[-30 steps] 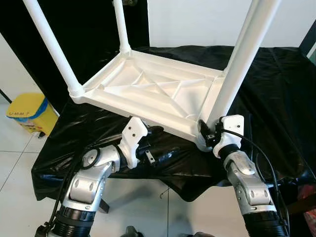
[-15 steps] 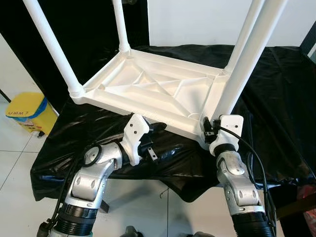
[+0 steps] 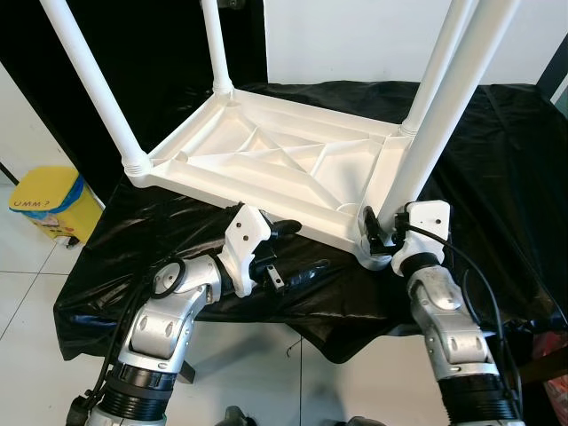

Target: Building children table

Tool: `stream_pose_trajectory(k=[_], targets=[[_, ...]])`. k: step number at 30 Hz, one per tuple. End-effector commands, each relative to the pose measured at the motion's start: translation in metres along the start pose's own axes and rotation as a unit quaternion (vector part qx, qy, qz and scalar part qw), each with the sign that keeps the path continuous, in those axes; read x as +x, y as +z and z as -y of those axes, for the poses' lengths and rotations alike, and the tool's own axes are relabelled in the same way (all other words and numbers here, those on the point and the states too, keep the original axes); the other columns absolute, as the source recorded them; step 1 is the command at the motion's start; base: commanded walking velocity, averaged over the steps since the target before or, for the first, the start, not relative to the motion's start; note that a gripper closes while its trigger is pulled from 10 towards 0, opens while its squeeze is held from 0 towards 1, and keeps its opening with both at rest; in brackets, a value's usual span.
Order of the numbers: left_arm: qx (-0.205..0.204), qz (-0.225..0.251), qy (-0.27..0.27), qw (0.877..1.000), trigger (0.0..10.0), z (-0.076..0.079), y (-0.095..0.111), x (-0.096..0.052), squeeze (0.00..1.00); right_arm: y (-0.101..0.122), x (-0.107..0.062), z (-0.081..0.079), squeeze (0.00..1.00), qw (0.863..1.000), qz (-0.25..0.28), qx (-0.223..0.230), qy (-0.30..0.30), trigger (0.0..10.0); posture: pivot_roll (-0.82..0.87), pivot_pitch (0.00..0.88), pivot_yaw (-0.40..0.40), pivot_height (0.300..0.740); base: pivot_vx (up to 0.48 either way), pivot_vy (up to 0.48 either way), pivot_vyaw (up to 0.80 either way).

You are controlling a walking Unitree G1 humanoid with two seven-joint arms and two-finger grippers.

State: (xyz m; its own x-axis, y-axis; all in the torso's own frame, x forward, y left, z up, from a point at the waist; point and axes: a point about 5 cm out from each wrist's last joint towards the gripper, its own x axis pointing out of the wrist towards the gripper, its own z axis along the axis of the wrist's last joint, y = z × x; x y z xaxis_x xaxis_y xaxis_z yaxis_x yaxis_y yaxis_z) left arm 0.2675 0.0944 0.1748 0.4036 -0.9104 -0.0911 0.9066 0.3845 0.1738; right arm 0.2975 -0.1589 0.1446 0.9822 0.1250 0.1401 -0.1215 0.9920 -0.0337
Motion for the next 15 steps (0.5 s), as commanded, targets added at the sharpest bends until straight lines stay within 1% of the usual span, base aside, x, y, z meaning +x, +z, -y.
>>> stream_pose_trajectory(k=[1,2,3,5,6,7,8,9,10,11,12,15], targets=[[0.001,-0.001,0.020,1.000,10.0,-0.003,-0.002,0.002,0.00,0.000,0.001,0.003,1.00,1.000,0.006,0.006,0.013,10.0,-0.13,0.030,-0.008,0.740,0.000,0.000,0.00],[0.001,-0.001,0.020,1.000,10.0,-0.003,-0.002,0.002,0.00,0.000,0.001,0.003,1.00,1.000,0.006,0.006,0.013,10.0,-0.13,0.030,-0.008,0.740,0.000,0.000,0.00],[0.000,-0.001,0.019,1.000,10.0,-0.002,-0.002,0.003,0.00,-0.001,0.001,0.004,1.00,0.999,0.002,0.014,0.034,10.0,-0.13,0.029,-0.006,0.740,0.000,0.000,0.00],[0.000,-0.001,0.019,1.000,10.0,-0.002,-0.002,0.003,0.00,-0.001,0.001,0.004,1.00,0.999,0.002,0.014,0.034,10.0,-0.13,0.029,-0.006,0.740,0.000,0.000,0.00],[-0.002,-0.001,0.014,1.000,10.0,-0.001,-0.003,0.006,0.00,-0.001,0.002,0.003,0.00,0.997,0.001,0.010,0.070,10.0,-0.14,0.027,0.000,0.740,0.000,0.000,0.00],[0.000,-0.002,0.010,1.000,10.0,0.000,-0.003,0.009,0.00,-0.001,0.002,0.002,0.00,0.993,-0.003,0.006,0.114,10.0,-0.14,0.015,0.003,0.740,0.000,0.000,0.00],[0.000,-0.002,0.010,1.000,10.0,0.000,-0.003,0.009,0.00,-0.001,0.002,0.002,0.00,0.993,-0.003,0.006,0.114,10.0,-0.14,0.015,0.003,0.740,0.000,0.000,0.00],[0.002,-0.002,0.008,1.000,10.0,-0.001,-0.003,0.011,0.00,-0.003,0.001,0.001,0.00,0.988,-0.011,0.000,0.153,10.0,-0.14,0.004,0.006,0.740,0.000,0.000,0.00],[0.002,-0.002,0.008,1.000,10.0,-0.001,-0.003,0.011,0.00,-0.003,0.001,0.001,0.00,0.988,-0.011,0.000,0.153,10.0,-0.14,0.004,0.006,0.740,0.000,0.000,0.00],[0.007,0.001,0.009,1.000,10.0,-0.003,-0.002,0.014,0.00,-0.006,0.003,0.003,0.00,0.983,-0.019,-0.011,0.180,10.0,-0.14,0.000,0.009,0.740,0.000,0.000,0.00],[0.007,0.001,0.009,1.000,10.0,-0.003,-0.002,0.014,0.00,-0.006,0.003,0.003,0.00,0.983,-0.019,-0.011,0.180,10.0,-0.14,0.000,0.009,0.740,0.000,0.000,0.00],[0.012,0.007,0.012,1.000,10.0,-0.007,0.001,0.018,0.00,-0.010,0.007,0.008,0.00,0.977,-0.032,-0.024,0.209,10.0,-0.14,0.000,0.017,0.740,0.000,0.000,0.00]])
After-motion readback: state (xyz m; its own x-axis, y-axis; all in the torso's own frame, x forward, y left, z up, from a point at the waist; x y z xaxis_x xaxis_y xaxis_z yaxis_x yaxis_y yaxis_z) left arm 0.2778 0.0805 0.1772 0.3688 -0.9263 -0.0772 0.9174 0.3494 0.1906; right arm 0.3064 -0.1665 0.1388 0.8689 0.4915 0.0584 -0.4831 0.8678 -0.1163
